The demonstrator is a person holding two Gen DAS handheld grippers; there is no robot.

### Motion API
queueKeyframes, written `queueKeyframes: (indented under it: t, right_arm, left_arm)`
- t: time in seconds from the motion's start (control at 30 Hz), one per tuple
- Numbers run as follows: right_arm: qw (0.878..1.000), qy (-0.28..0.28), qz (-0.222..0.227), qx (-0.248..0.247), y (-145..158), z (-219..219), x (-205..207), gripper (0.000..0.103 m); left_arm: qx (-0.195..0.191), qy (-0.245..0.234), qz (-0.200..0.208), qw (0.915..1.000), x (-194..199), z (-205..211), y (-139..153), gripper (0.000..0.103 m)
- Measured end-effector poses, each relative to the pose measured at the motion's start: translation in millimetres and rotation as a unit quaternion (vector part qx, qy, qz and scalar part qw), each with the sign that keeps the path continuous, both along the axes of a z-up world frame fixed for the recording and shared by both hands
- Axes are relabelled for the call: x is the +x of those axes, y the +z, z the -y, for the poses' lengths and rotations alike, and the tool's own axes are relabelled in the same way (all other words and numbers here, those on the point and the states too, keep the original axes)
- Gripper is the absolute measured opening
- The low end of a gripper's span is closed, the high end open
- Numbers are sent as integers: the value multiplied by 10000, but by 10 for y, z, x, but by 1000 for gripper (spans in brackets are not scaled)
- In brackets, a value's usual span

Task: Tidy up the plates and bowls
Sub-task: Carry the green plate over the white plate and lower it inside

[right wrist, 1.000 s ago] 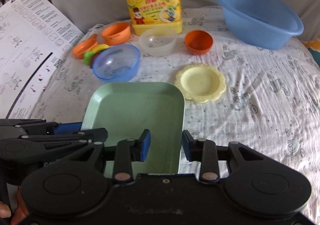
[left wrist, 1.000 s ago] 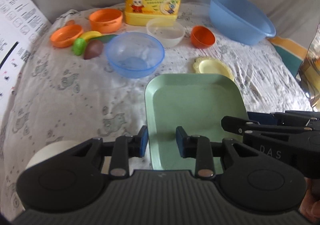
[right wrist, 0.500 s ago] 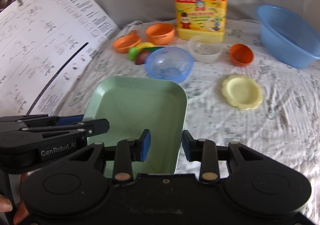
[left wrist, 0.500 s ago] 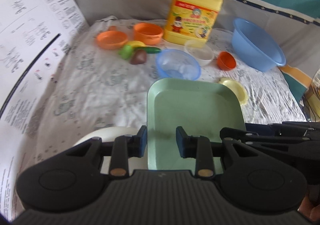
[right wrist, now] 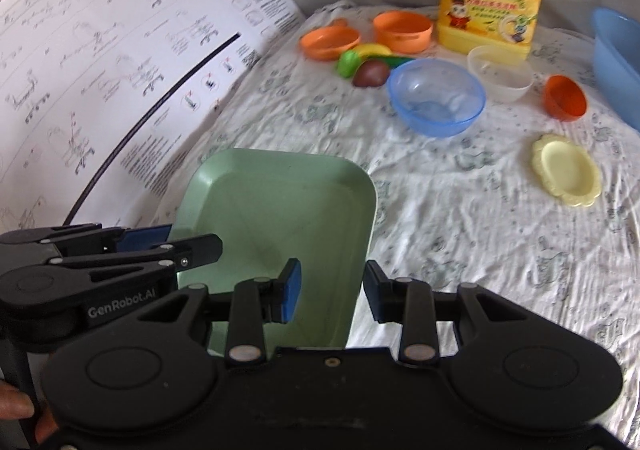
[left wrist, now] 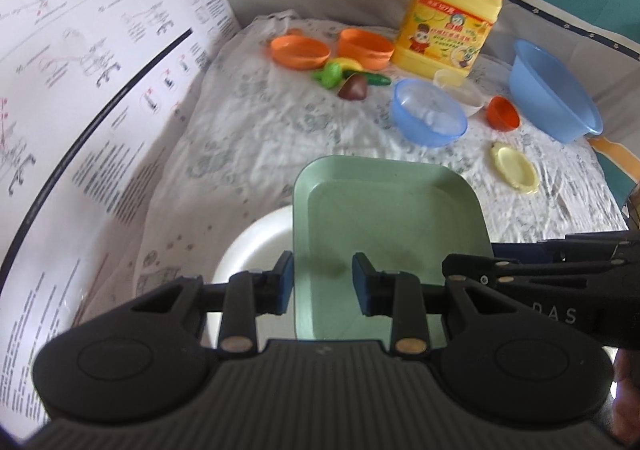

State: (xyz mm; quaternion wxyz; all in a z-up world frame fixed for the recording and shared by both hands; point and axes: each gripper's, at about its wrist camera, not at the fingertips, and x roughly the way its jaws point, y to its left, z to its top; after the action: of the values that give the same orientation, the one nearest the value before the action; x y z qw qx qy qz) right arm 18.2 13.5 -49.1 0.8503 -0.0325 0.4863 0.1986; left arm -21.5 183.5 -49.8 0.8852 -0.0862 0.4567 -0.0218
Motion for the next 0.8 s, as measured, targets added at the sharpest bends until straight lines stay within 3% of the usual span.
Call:
queueKeyframes:
  t: [0.8]
  right_arm:
    - [9969,406,-641,-225,-323,-264,16,36]
  left_arm:
    - [83,111,-498,9987,-32,-166,-340,32]
